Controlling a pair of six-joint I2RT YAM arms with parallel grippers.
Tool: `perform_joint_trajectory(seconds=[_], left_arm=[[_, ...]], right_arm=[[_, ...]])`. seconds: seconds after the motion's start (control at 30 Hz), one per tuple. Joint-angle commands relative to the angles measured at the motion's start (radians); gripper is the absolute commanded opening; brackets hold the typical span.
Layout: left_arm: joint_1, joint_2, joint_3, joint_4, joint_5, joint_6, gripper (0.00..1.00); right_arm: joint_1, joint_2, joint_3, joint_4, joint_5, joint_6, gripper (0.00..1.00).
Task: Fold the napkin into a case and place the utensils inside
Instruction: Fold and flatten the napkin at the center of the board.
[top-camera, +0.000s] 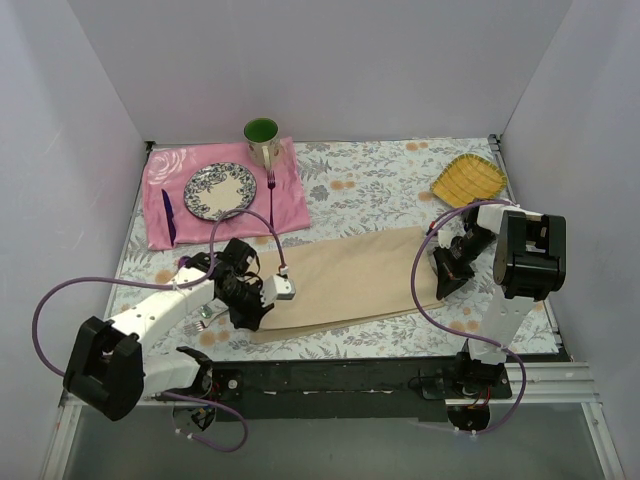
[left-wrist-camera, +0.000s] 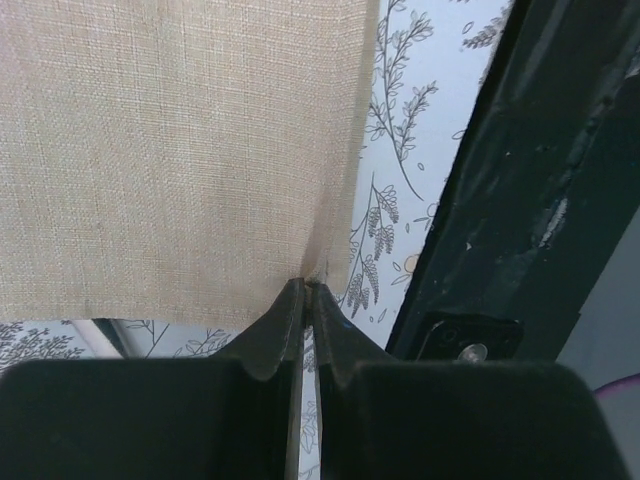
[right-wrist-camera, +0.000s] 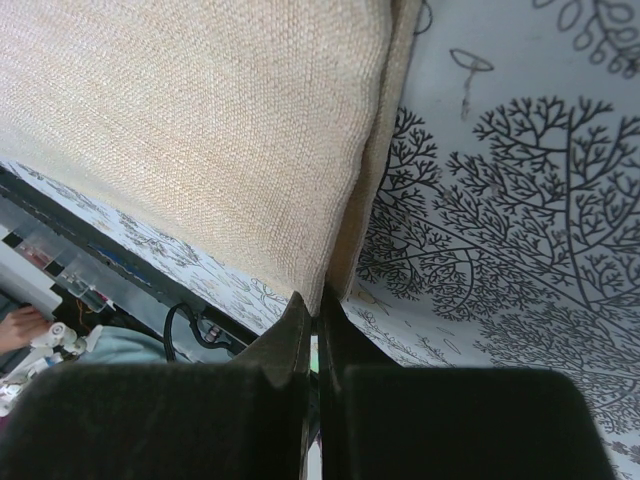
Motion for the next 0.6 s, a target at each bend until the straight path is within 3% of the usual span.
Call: perform_joint_trajectory(seconds=[0.0,0.3,0.57], left_arm=[[-0.004,0.016,-0.062,0.116,-0.066,-0.029,0.0],[-0.004,0.164,-0.065,0.312,-0.116,-0.144,0.0],[-0.004,0.254,-0.042,0.386,-0.171,-0.115,0.0]], right_arm=[[0.0,0.016,0.015,0.039,0.051,-0.007,0.01],[-0.008,0.016,0.012,0.054,0.057,0.013,0.01],[-0.031,0.019,0.063,0.059,0.046,0.025,0.01]])
